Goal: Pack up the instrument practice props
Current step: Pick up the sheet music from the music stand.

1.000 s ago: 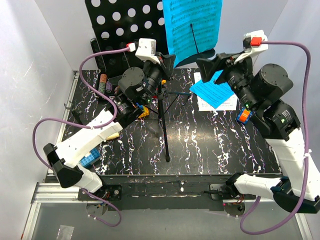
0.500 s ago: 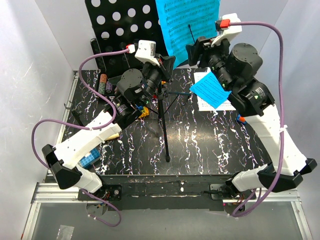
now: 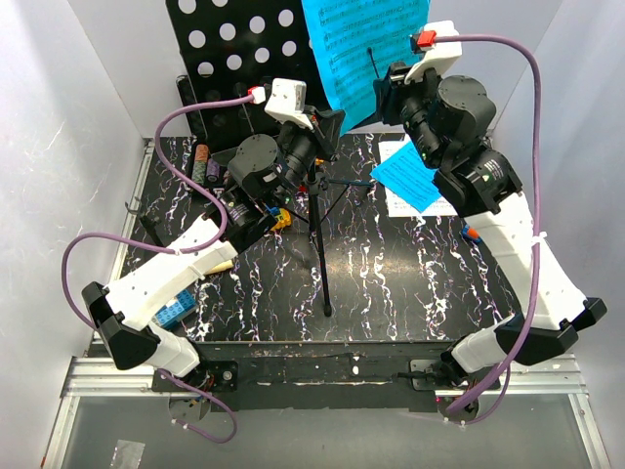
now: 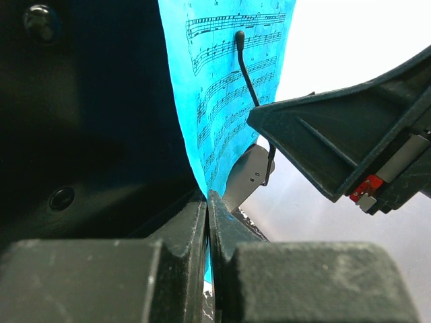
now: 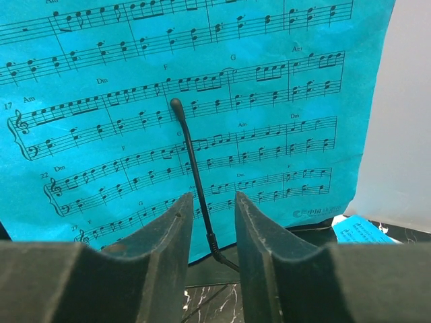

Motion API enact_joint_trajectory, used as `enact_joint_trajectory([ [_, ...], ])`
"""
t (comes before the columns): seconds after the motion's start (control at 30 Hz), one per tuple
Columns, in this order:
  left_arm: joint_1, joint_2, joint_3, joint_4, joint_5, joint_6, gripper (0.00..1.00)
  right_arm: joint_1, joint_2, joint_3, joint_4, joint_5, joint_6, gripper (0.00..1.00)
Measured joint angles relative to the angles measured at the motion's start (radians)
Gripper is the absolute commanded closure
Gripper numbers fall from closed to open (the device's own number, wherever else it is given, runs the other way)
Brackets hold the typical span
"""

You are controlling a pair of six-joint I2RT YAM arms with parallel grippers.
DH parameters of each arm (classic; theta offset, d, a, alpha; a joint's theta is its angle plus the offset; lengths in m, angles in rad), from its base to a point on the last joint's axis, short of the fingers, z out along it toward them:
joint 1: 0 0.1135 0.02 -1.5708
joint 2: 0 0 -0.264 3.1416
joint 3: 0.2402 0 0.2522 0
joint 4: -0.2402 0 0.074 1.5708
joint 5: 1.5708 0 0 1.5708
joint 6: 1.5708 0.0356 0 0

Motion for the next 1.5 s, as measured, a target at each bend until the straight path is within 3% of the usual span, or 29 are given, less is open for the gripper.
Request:
enact_joint_trajectory([
  [0.17, 0.000, 0.000, 0.000, 0.000, 0.001, 0.000, 1.00, -0.002, 0.004, 0.001, 0.000, 0.000, 0.000, 0.68],
  [0.27, 0.000, 0.000, 0.000, 0.002, 0.001, 0.000, 1.00, -0.003, 0.004, 0.001, 0.000, -0.002, 0.000, 0.58],
  [0.37, 0.000, 0.000, 0.000, 0.003, 0.002, 0.000, 1.00, -0.003, 0.004, 0.001, 0.000, -0.006, 0.000, 0.57],
  [0.53, 0.000, 0.000, 0.000, 0.003, 0.003, -0.001, 1.00, -0.003, 0.004, 0.001, -0.001, -0.016, 0.000, 0.67],
  [0.7, 0.000, 0.000, -0.001, 0.006, 0.003, -0.002, 1.00, -0.003, 0.007, 0.001, -0.001, -0.021, -0.003, 0.99],
  [1.2, 0.000, -0.016, -0.026, 0.022, 0.007, 0.002, 1.00, -0.008, -0.022, -0.043, 0.021, -0.015, 0.060, 0.99],
  [1.5, 0.000, -0.077, -0.051, 0.080, 0.104, 0.038, 1.00, -0.035, -0.089, -0.123, 0.061, -0.020, 0.145, 0.99],
])
